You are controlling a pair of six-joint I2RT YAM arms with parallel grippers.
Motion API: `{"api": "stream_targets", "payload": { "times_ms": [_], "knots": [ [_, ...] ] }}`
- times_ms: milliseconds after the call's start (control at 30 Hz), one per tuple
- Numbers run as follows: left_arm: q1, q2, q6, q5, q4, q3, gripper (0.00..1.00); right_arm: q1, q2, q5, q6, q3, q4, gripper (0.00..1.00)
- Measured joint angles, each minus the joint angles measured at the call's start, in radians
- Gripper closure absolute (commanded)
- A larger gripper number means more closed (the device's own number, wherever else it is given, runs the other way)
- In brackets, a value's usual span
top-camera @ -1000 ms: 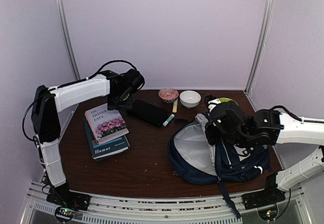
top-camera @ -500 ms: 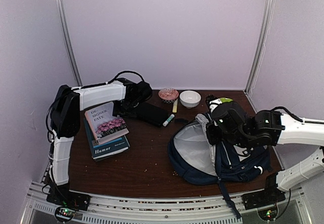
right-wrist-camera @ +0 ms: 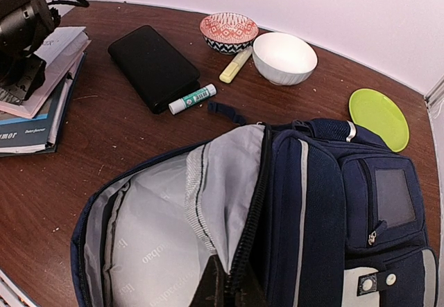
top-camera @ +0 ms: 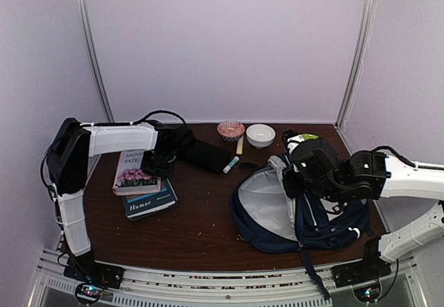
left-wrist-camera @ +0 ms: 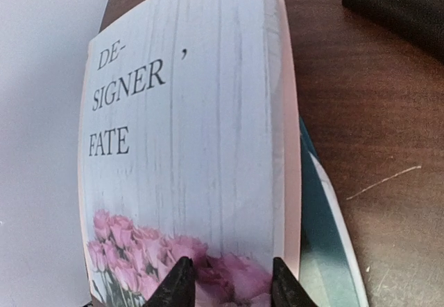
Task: Pack the student bag
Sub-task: Adjust the book at the center of the board, then pick up the book from the center of the board.
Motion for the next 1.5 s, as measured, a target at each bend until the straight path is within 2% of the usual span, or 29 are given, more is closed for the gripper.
{"api": "stream_targets", "payload": {
  "times_ms": [267,367,433,500,567,633,733,833,933,1033,1167,1333,1500],
  "knots": [
    [-0.064,-0.125,0.026,0.016,0.048,-0.129,0.69,0.000,0.000,-0.002,0.001,0.000,0.000,1.00],
    [-0.107,-0.160,0.025,0.019,0.063,-0.170,0.86,0.000,0.000,-0.003,0.001,0.000,0.000,1.00],
    [-0.134,-0.173,0.022,0.019,0.075,-0.188,0.89,0.000,0.000,-0.003,0.002,0.000,0.000,1.00],
    [-0.161,-0.187,0.011,0.013,0.080,-0.206,0.82,0.000,0.000,-0.003,0.003,0.000,0.000,1.00],
    [-0.183,-0.220,-0.008,0.003,0.091,-0.240,0.71,0.000,0.000,-0.003,0.005,0.000,-0.001,1.00],
    [-0.194,-0.294,-0.023,0.002,0.118,-0.299,0.52,0.000,0.000,-0.004,0.006,0.000,-0.002,1.00],
    [-0.171,-0.502,-0.040,0.021,0.188,-0.443,0.18,0.000,-0.004,-0.004,0.006,-0.002,-0.001,1.00],
    [-0.088,-0.760,-0.063,0.073,0.295,-0.599,0.07,0.000,-0.007,-0.007,0.006,-0.004,-0.001,1.00],
    [0.090,-1.003,-0.087,0.195,0.438,-0.781,0.02,0.000,-0.010,-0.012,0.006,-0.006,0.000,1.00],
    [0.279,-1.167,-0.130,0.334,0.553,-0.965,0.02,0.000,-0.010,-0.019,0.005,-0.007,0.002,1.00],
    [0.373,-1.324,-0.220,0.465,0.644,-1.144,0.02,-0.001,-0.011,-0.030,0.003,-0.011,0.008,1.00],
    [0.508,-1.435,-0.346,0.591,0.849,-1.318,0.02,-0.001,-0.011,-0.038,-0.002,-0.011,0.012,1.00],
    [0.626,-1.447,-0.447,0.695,0.967,-1.428,0.02,-0.003,-0.011,-0.045,-0.003,-0.018,0.016,1.00]
  ]
}}
